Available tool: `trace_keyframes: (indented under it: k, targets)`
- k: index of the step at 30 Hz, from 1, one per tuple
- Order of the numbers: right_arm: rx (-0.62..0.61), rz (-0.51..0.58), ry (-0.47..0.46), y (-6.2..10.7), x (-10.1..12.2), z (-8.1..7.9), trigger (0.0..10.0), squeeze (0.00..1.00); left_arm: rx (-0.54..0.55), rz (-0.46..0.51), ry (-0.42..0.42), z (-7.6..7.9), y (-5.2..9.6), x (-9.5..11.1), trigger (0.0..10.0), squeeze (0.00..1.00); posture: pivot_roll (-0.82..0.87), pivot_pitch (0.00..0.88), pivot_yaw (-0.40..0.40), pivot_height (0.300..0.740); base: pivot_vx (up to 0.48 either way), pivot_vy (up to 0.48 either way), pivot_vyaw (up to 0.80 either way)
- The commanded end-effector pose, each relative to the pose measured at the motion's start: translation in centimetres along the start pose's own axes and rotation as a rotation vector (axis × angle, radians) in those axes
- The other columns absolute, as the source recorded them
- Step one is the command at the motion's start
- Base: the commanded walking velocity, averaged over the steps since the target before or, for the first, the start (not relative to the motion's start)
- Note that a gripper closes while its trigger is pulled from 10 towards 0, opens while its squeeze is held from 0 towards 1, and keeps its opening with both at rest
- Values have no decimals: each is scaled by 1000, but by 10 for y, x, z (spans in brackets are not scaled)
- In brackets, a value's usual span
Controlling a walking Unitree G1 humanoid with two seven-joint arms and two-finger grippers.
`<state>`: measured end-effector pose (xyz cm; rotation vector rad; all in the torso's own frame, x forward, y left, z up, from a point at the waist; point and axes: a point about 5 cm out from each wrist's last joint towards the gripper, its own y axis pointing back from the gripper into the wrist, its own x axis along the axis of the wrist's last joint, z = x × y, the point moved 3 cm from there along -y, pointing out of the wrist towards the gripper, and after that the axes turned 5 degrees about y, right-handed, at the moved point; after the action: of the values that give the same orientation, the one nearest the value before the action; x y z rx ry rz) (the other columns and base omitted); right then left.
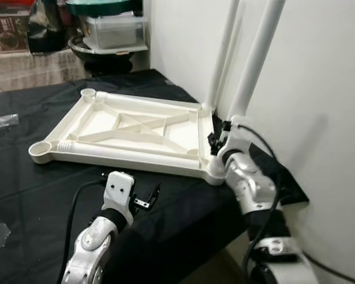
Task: Building children table
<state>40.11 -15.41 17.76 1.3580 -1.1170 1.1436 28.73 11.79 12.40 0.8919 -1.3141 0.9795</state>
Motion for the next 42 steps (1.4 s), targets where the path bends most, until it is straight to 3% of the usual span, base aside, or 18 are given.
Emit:
trace_keyframes:
  k: [1,5,9,10,11,12,13,14,20,22,31,33,34,35,36,39,40,42]
  targets:
    - [151,59,-35,2,10,-5,10000,0,-8,-21,3,2,0,-5,10000,0,98,0,-107,740,0,0,0]
    - [407,95,20,16,15,-2,10000,0,-8,-19,1,1,-1,-5,10000,0,93,0,-106,740,0,0,0]
    - [472,86,78,21,14,2,10000,0,-8,-19,1,0,-1,-5,10000,0,90,0,-103,740,0,0,0]
    - [520,74,117,22,13,6,6549,0,-14,-19,3,2,-2,-5,10000,0,89,0,-99,740,0,0,0]
    - [520,74,117,22,13,6,6549,0,-14,-19,3,2,-2,-5,10000,0,89,0,-99,740,0,0,0]
    - [544,65,139,22,13,10,2667,0,-21,-19,3,3,-2,-5,10000,0,92,0,-99,740,0,0,0]
    - [556,61,143,21,14,12,2667,0,-25,-19,4,5,-3,-5,10000,0,94,0,-99,740,0,0,0]
    - [520,77,127,16,17,13,0,0,-30,-19,3,5,-3,-5,10000,0,97,0,-99,740,0,0,0]
    - [308,53,57,0,15,23,0,0,-31,-19,-2,3,-2,-3,10000,0,102,0,-99,740,0,0,0]
    - [-44,-14,-48,-4,-5,34,0,0,-27,-21,-5,2,-2,-4,10000,0,101,0,-97,740,0,0,0]
    - [-300,-139,-71,14,-43,12,0,0,-31,-21,-3,5,-2,-3,10000,0,112,0,-102,740,0,0,0]
    - [-268,-135,-68,19,-44,-10,10000,0,-26,-22,-2,4,-2,-3,10000,0,107,0,-107,740,0,0,0]
    - [-268,-135,-68,19,-44,-10,10000,0,-26,-22,-2,4,-2,-3,10000,0,107,0,-107,740,0,0,0]
    - [-208,-80,-58,18,-34,-16,10000,788,-23,-24,-3,3,-1,-4,10000,0,107,0,-107,740,0,0,0]
    - [-166,-51,-64,16,-28,-18,10000,1000,-21,-26,-2,2,0,-5,10000,0,105,0,-108,740,0,0,0]
    - [-96,-5,-29,9,-12,-12,10000,1000,-18,-25,3,2,0,-5,10000,0,104,0,-109,740,0,0,0]
    - [-3,3,-38,4,-6,-14,10000,0,-19,-24,5,3,-1,-5,10000,0,95,0,-107,740,0,0,0]
    - [110,25,-49,1,2,-12,10000,0,-20,-24,7,4,-1,-5,10000,0,95,0,-108,740,0,0,0]
